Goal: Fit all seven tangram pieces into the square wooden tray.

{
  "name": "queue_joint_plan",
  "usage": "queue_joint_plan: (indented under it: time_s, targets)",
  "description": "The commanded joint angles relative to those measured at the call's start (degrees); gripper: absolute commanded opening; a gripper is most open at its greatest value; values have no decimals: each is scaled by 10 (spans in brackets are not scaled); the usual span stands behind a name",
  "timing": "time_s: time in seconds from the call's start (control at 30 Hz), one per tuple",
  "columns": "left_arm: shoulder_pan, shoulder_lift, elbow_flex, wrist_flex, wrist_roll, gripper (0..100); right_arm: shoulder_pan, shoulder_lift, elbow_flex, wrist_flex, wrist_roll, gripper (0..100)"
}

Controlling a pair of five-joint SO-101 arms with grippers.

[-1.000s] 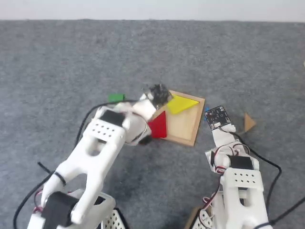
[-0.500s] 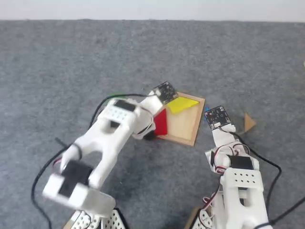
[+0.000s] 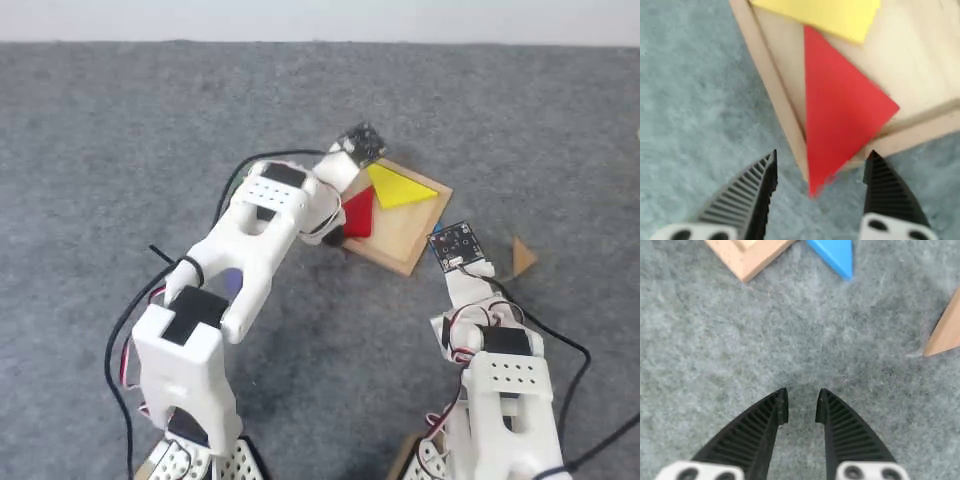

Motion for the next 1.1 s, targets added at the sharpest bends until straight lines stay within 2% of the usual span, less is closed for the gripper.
queue_joint_plan:
  time_s: [0.0,0.3,0.53,0.83,1.07]
  targets:
    - [-1,17,-71,25,8,265,-6,-12,-4,-11,-4,102]
    - [-1,120,-182,29,22,265,-6,-12,-3,-11,-4,102]
    - [18,158,-264,90,24,265,-7,-12,-3,-11,-4,102]
    - [31,135,-262,151,47,265,-7,-12,-3,-11,-4,102]
    - [16,136,-174,149,38,234,-7,-12,-3,-11,-4,102]
